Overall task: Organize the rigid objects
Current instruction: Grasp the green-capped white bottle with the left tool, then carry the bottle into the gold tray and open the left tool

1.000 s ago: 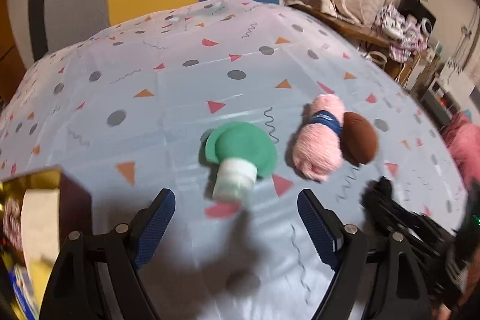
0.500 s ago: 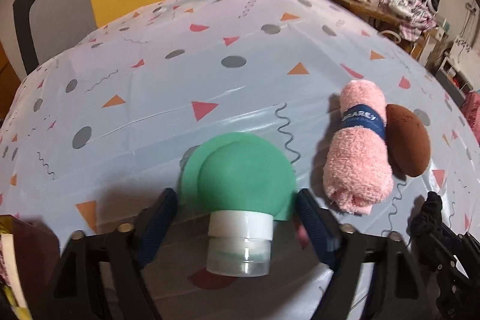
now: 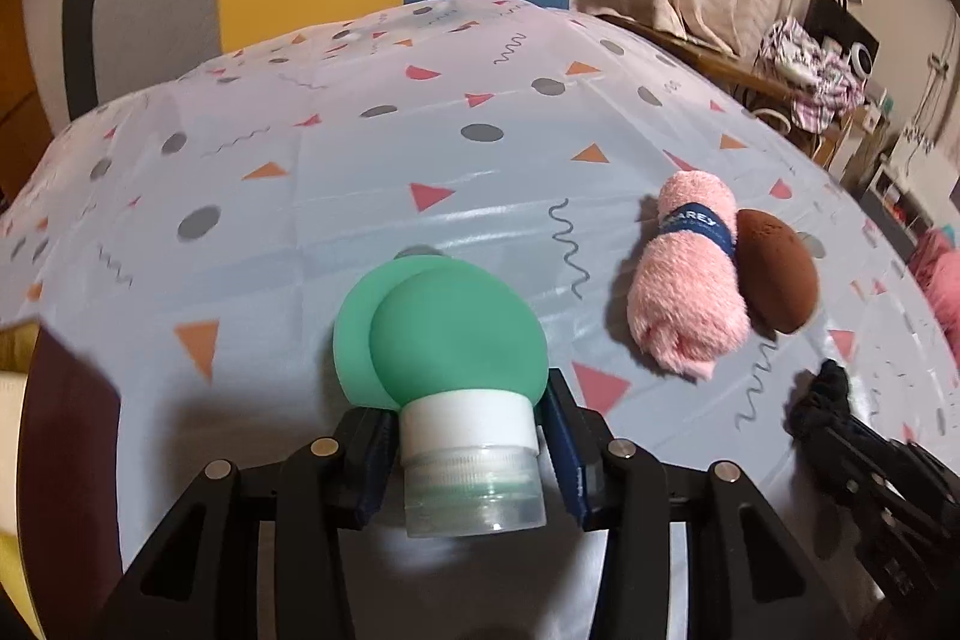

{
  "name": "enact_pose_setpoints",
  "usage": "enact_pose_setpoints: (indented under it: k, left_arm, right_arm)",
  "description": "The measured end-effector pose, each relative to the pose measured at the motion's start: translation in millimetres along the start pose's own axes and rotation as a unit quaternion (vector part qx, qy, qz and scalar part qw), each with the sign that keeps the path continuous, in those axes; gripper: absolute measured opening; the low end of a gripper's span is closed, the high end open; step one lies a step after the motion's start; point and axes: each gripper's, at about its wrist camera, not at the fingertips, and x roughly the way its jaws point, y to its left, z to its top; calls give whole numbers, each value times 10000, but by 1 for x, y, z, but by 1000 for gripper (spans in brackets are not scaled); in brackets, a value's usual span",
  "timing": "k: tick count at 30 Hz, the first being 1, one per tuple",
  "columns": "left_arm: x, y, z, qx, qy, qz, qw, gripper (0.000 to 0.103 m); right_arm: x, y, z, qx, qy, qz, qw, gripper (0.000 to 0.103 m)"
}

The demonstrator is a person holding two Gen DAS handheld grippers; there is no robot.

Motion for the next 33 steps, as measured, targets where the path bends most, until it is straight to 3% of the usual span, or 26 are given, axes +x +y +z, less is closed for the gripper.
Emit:
enact_pose_setpoints:
  k: [18,22,30,33]
  left_arm:
    - [-114,32,-75,-890,-256,-857,9920,45]
    - [-136,63,-79,-1242,-315,-853,9881,45]
    - [-162,143,-88,-1990,-565,-473,9772,45]
    - [-169,172,-84,-2182,-721,-292,9728,45]
  right_arm:
    - [2,12,-1,-328,28,-382,9987,28]
    - [3,16,-1,-437,37,-499,9978,28]
    - [3,24,-2,-632,39,-708,9955,28]
    - [0,27,-3,-699,-46,-769,9946,23]
